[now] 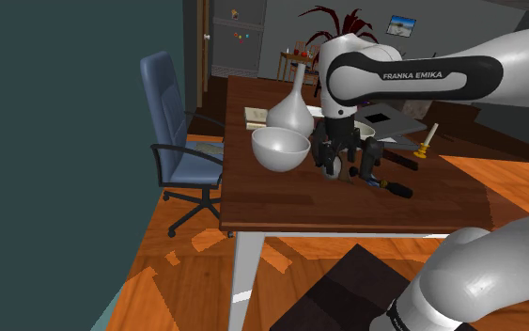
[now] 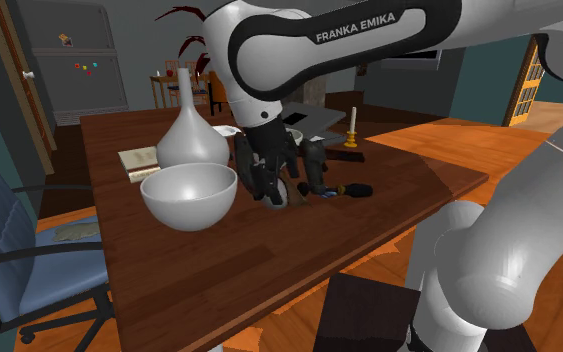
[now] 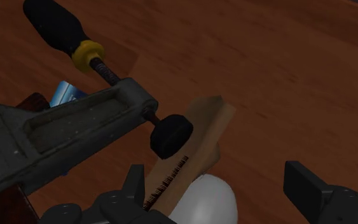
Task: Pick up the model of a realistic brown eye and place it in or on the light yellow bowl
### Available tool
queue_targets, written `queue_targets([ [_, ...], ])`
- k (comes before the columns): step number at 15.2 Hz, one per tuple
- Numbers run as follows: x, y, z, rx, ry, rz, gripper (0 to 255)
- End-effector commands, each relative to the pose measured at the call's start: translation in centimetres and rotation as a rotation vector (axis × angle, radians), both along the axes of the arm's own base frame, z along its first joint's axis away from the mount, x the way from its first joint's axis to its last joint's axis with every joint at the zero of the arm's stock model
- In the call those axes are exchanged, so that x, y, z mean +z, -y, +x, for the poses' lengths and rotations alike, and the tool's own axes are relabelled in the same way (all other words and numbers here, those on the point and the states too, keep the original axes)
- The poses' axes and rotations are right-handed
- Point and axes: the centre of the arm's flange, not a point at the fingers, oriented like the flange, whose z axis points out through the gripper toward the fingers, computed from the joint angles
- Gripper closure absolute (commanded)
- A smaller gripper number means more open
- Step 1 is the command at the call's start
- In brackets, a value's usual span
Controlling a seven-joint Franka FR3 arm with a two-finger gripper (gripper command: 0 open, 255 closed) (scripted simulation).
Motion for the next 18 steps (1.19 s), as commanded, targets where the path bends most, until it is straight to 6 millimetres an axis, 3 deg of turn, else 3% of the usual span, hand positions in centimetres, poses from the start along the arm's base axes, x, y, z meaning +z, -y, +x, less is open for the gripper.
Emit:
queue_targets([
  [1, -0.9, 0.1, 0.0, -0.002, -0.022, 0.004, 255],
  [10, -0.9, 0.1, 0.0, -0.002, -0.022, 0.004, 255],
  [18, 3.4, 0.1, 0.0, -0.002, -0.022, 0.004, 255],
])
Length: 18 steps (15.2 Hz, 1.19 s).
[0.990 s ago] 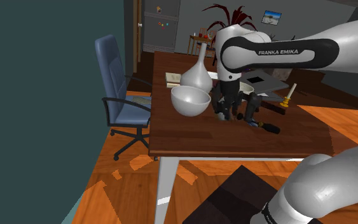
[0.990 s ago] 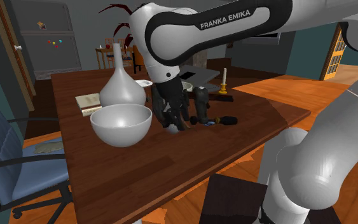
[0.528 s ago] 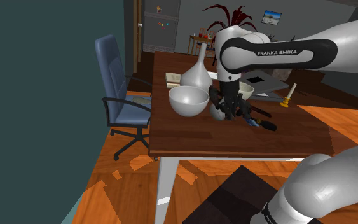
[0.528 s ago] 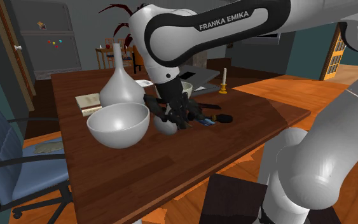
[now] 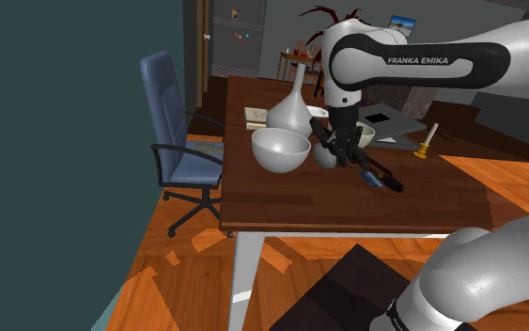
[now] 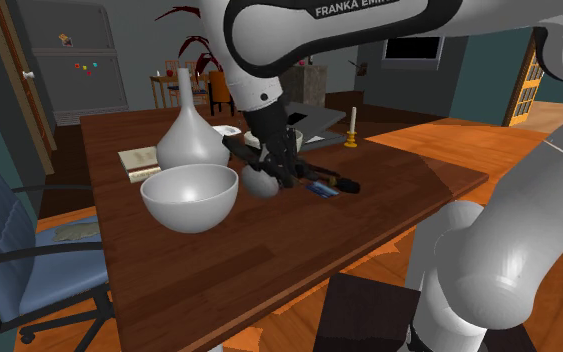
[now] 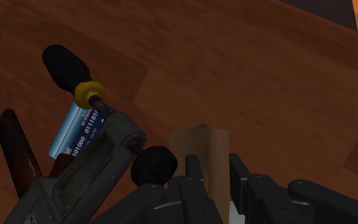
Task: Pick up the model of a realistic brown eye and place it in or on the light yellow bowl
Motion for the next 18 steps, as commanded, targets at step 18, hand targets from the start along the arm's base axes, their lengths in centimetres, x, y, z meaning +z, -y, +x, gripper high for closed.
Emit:
queue_targets([
  [18, 10.0, 0.0, 0.1, 0.0, 0.001, 0.0, 255],
])
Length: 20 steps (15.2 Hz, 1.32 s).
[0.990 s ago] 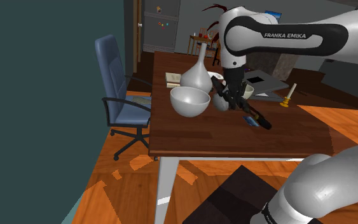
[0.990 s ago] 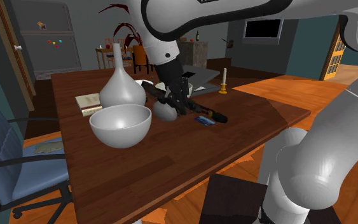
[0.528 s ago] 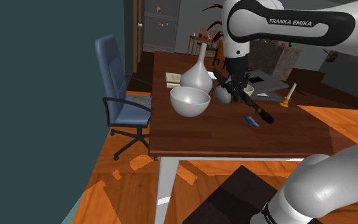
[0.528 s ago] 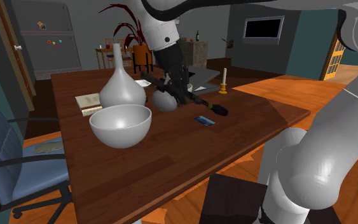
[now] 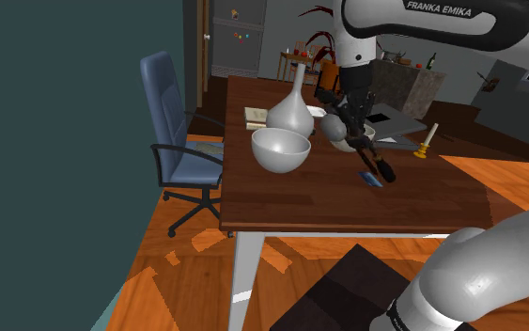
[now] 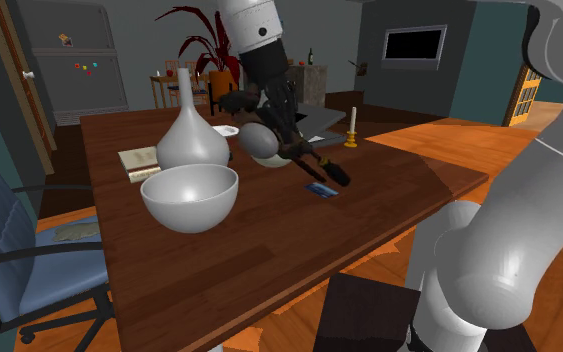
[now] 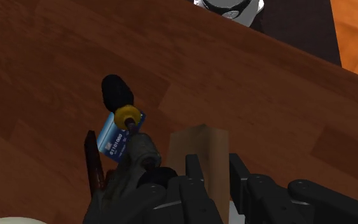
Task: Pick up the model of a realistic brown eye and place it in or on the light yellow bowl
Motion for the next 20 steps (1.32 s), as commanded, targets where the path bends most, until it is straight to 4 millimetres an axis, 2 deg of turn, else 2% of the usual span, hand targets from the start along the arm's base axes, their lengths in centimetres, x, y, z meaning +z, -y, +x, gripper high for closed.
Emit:
queue_targets([
  [1, 1.2, 0.0, 0.0, 0.0, 0.001, 0.0, 255],
  [7, 4.3, 0.0, 0.0, 0.0, 0.001, 0.0, 255],
  [20, 5.1, 16.2, 5.6, 0.0, 0.001, 0.0, 255],
])
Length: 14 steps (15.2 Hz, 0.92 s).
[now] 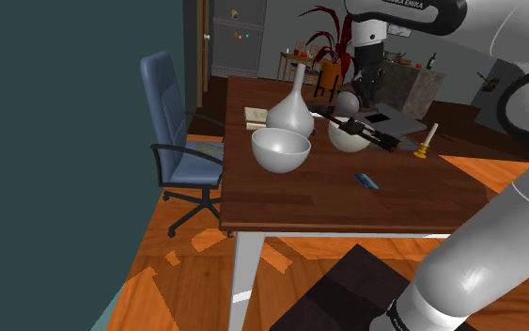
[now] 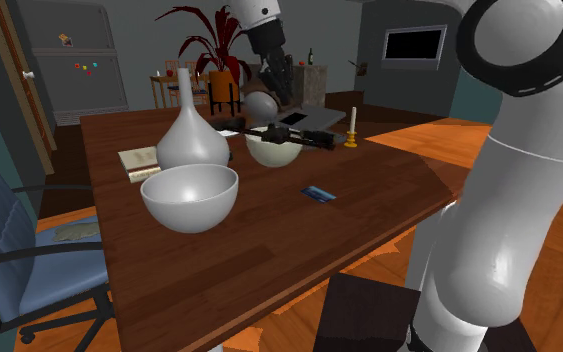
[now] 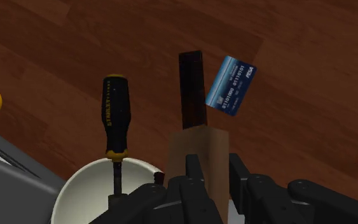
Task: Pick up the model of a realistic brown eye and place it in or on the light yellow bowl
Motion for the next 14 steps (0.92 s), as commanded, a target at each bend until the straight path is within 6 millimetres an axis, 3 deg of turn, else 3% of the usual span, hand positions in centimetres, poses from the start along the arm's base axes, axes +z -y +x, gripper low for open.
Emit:
queue_targets([
  [1, 0.5, 2.7, 0.7, 0.001, 0.0, -0.001, 255],
  [9, 1.0, 12.3, 4.0, 0.001, 0.0, -0.001, 255],
  [14, -1.6, 12.3, 4.0, 0.001, 0.0, -0.001, 255],
])
